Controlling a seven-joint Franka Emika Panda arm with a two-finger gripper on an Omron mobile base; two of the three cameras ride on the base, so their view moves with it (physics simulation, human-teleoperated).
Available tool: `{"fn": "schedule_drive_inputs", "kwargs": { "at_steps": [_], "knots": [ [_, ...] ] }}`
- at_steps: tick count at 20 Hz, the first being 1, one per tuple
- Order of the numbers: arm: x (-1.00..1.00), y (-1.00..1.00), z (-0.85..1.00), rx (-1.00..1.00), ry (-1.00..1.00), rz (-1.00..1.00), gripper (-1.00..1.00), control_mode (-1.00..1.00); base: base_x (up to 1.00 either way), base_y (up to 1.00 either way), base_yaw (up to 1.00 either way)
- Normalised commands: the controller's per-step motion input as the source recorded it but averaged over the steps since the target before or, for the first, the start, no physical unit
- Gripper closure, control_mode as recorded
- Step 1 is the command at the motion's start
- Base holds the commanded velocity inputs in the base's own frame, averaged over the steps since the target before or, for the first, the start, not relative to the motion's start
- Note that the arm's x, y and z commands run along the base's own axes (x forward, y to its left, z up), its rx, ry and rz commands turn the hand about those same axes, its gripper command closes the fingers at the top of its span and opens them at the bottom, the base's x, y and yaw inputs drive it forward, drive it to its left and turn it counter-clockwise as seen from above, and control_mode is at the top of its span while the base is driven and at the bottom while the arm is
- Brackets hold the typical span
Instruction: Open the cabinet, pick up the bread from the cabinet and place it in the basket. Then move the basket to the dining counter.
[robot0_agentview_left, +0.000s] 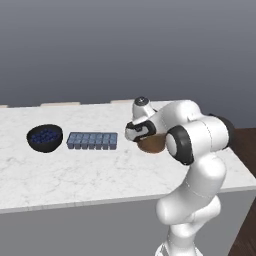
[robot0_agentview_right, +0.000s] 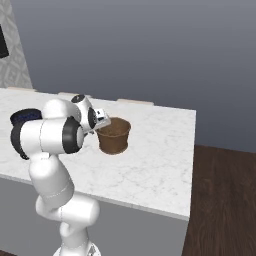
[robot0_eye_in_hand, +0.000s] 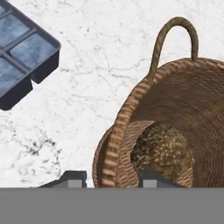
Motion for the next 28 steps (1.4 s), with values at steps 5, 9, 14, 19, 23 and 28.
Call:
{"fn": "schedule_drive_inputs", "kwargs": {
  "at_steps": [5,9,14,19,23,28],
  "knots": [
    [-0.39,0.00,0.18,0.00,-0.01,0.00,-1.00,-1.00,0.00,0.00,0.00],
    [-0.56,-0.03,0.64,0.00,-0.11,-0.09,-1.00,-1.00,0.00,0.00,0.00],
    [-0.99,-0.02,0.67,0.08,-0.14,-0.19,-1.00,-1.00,0.00,0.00,0.00],
    [-1.00,-0.13,0.52,0.14,-0.25,-0.17,-1.00,-1.00,0.00,0.00,0.00],
    [-1.00,-0.30,0.38,0.11,-0.08,-0.14,-1.00,-1.00,0.00,0.00,0.00],
    [-1.00,-0.36,0.39,0.07,0.00,-0.06,-1.00,-1.00,0.00,0.00,0.00]
  ]
}}
